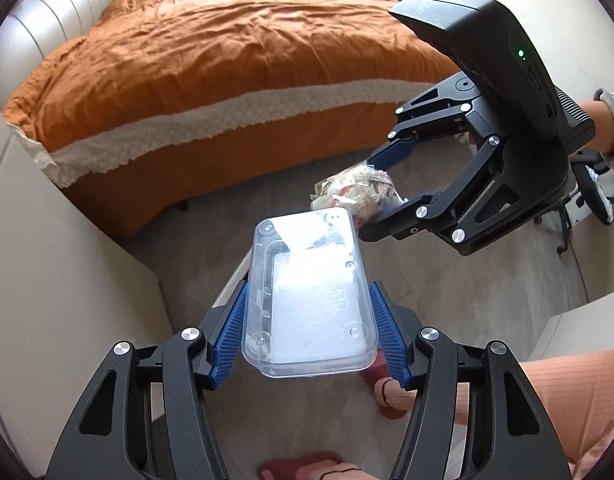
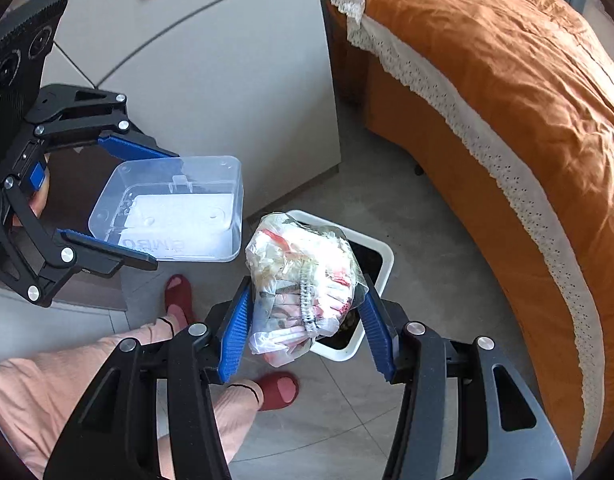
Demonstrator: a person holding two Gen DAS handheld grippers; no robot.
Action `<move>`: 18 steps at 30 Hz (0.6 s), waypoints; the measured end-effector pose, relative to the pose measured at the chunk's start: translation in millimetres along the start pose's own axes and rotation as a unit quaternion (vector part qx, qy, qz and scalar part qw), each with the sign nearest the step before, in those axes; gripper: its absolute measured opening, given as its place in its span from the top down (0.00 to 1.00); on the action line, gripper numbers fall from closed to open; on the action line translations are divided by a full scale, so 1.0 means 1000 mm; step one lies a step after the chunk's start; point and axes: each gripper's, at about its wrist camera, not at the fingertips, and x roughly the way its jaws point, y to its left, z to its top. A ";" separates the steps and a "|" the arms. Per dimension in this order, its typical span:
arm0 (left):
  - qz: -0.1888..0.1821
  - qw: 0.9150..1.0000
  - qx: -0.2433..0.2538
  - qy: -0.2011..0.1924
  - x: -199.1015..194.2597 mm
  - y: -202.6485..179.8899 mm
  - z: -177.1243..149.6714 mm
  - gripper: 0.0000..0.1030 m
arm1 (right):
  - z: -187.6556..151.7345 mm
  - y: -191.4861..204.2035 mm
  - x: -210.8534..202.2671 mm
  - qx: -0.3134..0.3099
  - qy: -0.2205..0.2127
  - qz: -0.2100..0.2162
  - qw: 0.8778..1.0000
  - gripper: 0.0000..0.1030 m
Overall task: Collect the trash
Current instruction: 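Carry the clear container and wrapper bag with both grippers over the white bin, then open both grippers to drop the container and wrapper bag into the bin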
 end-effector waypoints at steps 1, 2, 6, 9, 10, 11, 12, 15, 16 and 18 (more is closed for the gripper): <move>-0.005 1.000 0.001 0.008 0.015 -0.001 -0.005 0.43 | -0.007 -0.002 0.018 -0.015 0.008 0.002 1.000 0.48; -0.012 1.000 0.008 0.019 0.034 -0.002 -0.010 0.43 | -0.013 -0.005 0.032 -0.027 0.015 0.006 0.999 0.48; -0.015 0.998 0.042 0.050 0.083 -0.004 -0.026 0.43 | -0.034 -0.019 0.088 -0.071 0.052 0.016 0.996 0.49; -0.015 0.997 0.053 0.061 0.111 0.007 -0.032 0.43 | -0.037 -0.028 0.115 -0.093 0.064 0.019 0.993 0.49; -0.017 0.996 0.053 0.063 0.120 0.011 -0.034 0.43 | -0.037 -0.030 0.122 -0.099 0.066 0.021 0.993 0.49; -0.018 0.997 0.050 0.064 0.127 0.015 -0.034 0.41 | -0.037 -0.031 0.130 -0.108 0.068 0.024 0.992 0.49; -0.023 0.997 0.045 0.062 0.133 0.020 -0.034 0.35 | -0.037 -0.031 0.138 -0.118 0.073 0.026 0.990 0.36; -0.023 0.997 0.054 0.056 0.146 0.021 -0.040 0.05 | -0.036 -0.028 0.159 -0.143 0.084 0.031 0.986 0.04; -0.017 0.996 0.063 0.054 0.150 0.019 -0.041 0.05 | -0.036 -0.026 0.163 -0.151 0.087 0.033 0.984 0.05; -0.013 0.996 0.074 0.057 0.157 0.016 -0.045 0.05 | -0.039 -0.020 0.172 -0.174 0.094 0.030 0.980 0.04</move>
